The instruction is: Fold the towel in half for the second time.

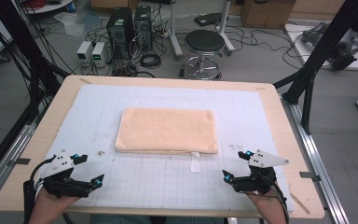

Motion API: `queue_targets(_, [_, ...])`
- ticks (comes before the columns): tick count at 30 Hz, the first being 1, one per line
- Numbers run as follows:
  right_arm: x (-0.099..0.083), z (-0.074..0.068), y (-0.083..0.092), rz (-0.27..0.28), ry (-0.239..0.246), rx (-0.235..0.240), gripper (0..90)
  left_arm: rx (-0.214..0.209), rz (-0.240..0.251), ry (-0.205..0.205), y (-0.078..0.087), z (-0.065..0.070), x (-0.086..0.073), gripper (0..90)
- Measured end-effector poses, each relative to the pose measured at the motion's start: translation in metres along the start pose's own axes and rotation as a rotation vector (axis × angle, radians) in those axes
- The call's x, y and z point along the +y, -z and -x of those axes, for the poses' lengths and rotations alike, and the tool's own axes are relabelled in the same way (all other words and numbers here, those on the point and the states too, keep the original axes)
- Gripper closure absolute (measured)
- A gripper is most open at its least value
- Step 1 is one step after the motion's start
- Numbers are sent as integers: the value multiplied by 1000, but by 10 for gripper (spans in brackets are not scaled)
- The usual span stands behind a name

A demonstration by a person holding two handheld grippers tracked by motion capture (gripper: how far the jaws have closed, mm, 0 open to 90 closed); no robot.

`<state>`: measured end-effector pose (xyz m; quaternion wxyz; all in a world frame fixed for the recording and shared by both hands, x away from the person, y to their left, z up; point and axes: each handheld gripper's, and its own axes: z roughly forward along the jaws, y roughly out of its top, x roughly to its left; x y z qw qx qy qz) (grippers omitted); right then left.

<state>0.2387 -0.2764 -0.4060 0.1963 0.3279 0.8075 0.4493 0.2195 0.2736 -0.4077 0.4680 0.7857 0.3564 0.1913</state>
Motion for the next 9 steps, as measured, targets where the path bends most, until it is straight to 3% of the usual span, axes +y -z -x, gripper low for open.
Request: queue_targets(9, [-3, -2, -2, -8, 4, 10, 125, 5, 8, -3, -1, -1, 0, 66])
